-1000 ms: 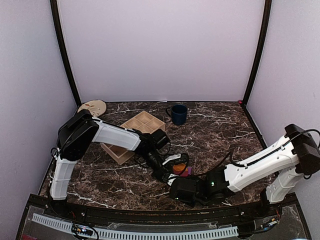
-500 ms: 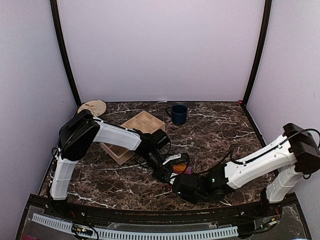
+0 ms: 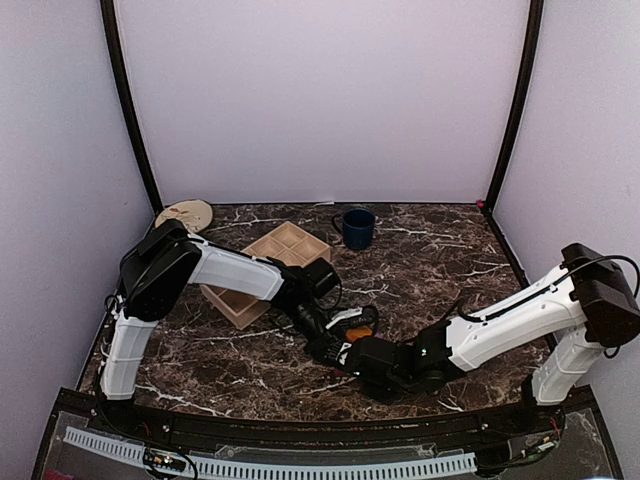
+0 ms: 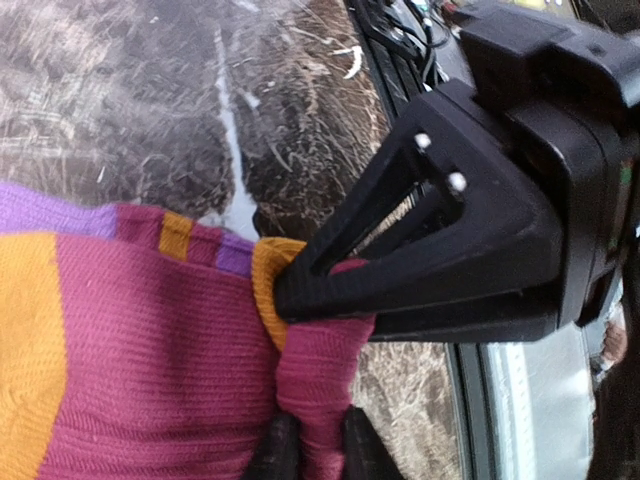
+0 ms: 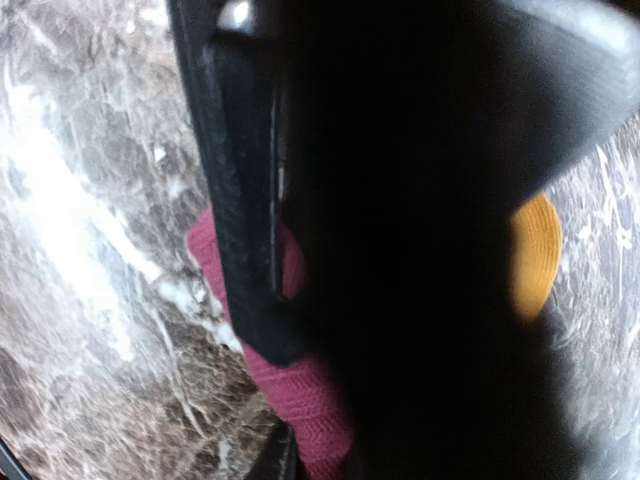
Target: Roll the socks
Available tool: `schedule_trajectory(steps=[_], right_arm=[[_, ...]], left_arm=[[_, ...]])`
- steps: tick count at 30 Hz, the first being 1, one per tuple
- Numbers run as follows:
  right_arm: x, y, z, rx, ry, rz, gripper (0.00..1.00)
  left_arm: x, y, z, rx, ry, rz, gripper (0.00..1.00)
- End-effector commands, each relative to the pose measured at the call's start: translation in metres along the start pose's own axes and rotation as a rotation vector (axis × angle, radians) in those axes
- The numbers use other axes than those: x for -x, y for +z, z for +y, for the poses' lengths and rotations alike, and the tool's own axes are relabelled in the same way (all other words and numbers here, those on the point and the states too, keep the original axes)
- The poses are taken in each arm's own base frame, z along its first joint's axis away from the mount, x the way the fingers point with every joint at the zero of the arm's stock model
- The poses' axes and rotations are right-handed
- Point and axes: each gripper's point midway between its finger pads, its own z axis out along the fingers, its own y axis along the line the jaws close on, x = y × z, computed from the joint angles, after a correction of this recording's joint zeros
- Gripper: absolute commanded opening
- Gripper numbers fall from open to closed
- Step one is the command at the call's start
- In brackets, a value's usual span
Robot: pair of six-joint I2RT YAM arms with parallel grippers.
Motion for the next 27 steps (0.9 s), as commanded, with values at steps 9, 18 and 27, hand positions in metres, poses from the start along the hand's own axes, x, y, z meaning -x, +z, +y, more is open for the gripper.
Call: schedule_trajectory(steps=[9, 18, 27], right_arm=[[-0.001, 0.005, 0.000, 0.081, 0.069, 0.010, 0.05], [0.000, 0.003, -0.004, 0.084, 0.083, 0.000, 0.03], [-0.001, 0.001, -0.004, 0.103, 0.100, 0.000, 0.03]], left_arm=[[-0.011, -0.005, 0.024, 0.096, -0.128, 0.036, 0.43], [-0.042, -0.006, 0.040, 0.163, -0.239, 0.120, 0.46], [-0.056, -0.019, 0.054, 0.207, -0.338, 0.094, 0.47]])
